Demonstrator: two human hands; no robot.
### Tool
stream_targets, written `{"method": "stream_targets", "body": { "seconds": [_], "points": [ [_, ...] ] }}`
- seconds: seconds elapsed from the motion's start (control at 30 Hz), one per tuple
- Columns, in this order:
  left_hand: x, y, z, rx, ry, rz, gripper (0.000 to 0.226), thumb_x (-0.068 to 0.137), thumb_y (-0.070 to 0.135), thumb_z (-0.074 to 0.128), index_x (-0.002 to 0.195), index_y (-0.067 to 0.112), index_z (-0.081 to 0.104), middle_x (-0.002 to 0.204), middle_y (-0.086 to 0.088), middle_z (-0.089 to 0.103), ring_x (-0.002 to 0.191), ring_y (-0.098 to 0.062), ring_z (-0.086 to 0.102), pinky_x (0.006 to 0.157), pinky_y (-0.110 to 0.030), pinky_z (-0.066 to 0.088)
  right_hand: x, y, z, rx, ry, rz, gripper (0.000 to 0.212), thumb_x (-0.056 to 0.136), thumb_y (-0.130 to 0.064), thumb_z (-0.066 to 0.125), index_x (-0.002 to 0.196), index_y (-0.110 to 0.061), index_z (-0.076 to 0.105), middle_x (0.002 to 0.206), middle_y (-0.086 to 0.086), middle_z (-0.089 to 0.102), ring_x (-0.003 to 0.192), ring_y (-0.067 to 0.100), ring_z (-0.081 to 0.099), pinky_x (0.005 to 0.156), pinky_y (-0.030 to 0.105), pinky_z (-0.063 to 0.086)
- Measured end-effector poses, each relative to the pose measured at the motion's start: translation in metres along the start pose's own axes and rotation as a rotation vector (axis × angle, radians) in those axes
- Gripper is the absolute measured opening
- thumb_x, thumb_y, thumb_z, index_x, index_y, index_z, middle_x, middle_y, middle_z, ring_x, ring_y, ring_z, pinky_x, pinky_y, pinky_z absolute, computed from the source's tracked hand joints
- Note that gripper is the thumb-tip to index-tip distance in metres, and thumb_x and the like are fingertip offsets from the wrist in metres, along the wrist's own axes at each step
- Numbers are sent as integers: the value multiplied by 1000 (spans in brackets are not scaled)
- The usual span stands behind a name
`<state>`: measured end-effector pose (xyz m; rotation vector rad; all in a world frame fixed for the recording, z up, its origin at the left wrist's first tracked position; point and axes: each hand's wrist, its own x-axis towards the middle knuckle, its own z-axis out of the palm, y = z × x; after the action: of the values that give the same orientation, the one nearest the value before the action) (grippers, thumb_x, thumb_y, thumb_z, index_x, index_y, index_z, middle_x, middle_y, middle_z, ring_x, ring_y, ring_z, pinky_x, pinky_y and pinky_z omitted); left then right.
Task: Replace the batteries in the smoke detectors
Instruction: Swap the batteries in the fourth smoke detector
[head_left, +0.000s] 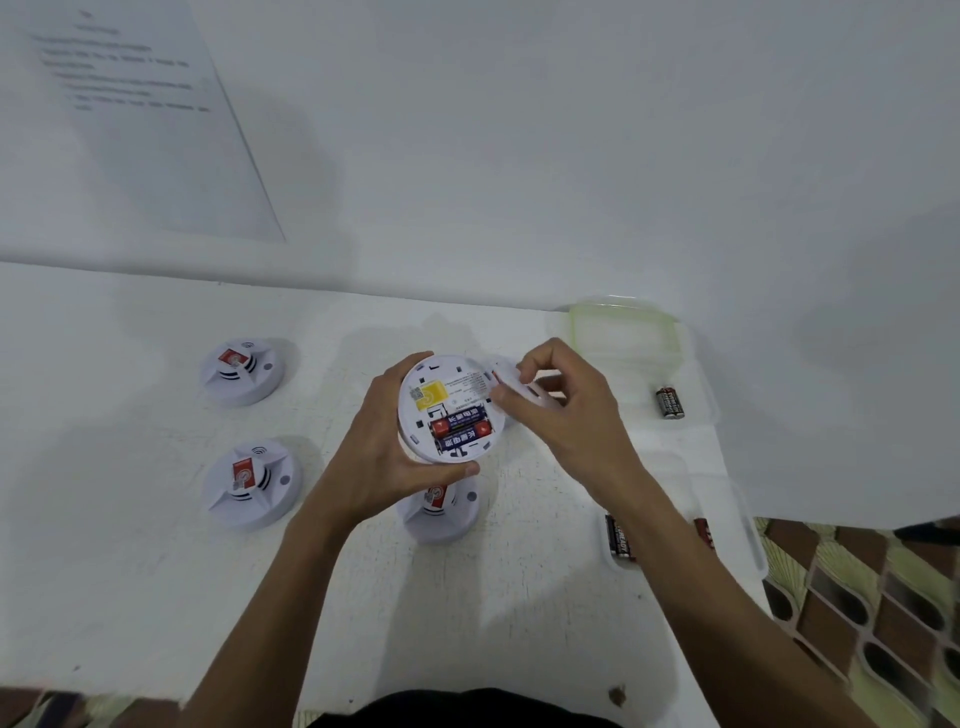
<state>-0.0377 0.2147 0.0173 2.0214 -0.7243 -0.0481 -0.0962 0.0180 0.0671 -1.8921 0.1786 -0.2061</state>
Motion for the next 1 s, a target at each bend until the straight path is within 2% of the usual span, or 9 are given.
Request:
{"method": "stream_targets", "body": {
  "seconds": [0.1,0.2,0.27,0.4,0.5,0.6,0.7,0.9,1.0],
  "points": [
    [0,7,-1,-10,7,25,93,54,73,71,129,65,17,128,49,28,123,12,36,101,-7,30,-6,-6,13,-83,48,-34,33,71,-35,83,88,-30,55,104,-5,56,102,10,57,78,28,52],
    [2,27,-3,-47,12,114,88,58,51,76,126,68,22,124,52,32,116,23,37,91,3,30,-12,-9,23,-159,81,-86,34,69,-33,85,90,-33,58,105,-8,52,100,0,53,74,8,44],
    [4,39,-4,-49,13,175,86,60,43,76,125,66,25,122,53,34,113,26,37,87,7,28,-14,-9,28,-208,104,-136,29,73,-33,83,93,-32,62,103,-9,51,100,1,53,77,5,42],
    [4,47,-6,-76,18,231,76,61,38,73,124,56,34,120,51,37,111,25,39,86,6,30,-16,-6,34,-361,126,-255,28,79,-33,77,102,-20,68,106,-4,53,102,12,52,82,18,46],
    [4,47,-8,-69,17,255,65,63,35,71,117,41,35,119,52,37,109,26,39,87,5,30,-16,-6,34,-473,86,-300,37,78,-37,74,110,-21,67,116,-3,55,107,17,48,82,22,44],
    [4,45,-9,-65,23,253,68,64,43,75,120,40,35,121,51,36,111,25,39,88,4,30,-15,-4,33,-557,96,-347,36,78,-37,70,111,-21,67,116,0,59,107,20,51,80,33,51],
    [4,44,-10,-50,28,243,65,68,54,70,121,42,35,117,46,39,112,24,38,90,3,29,-16,-6,35,-571,145,-354,34,79,-43,67,106,-22,70,112,0,62,104,19,53,75,26,48],
    [5,46,-9,-80,39,257,63,64,33,71,115,40,36,117,50,39,106,23,42,86,3,33,-19,-4,42,-554,157,-346,34,78,-43,73,106,-23,72,111,3,60,100,15,53,69,28,52],
    [5,46,-8,-51,55,264,65,65,45,73,118,39,35,119,47,39,109,24,39,90,1,31,-18,-5,42,-541,142,-325,34,79,-43,74,105,-23,72,109,2,59,99,14,51,71,27,50]
  ]
}}
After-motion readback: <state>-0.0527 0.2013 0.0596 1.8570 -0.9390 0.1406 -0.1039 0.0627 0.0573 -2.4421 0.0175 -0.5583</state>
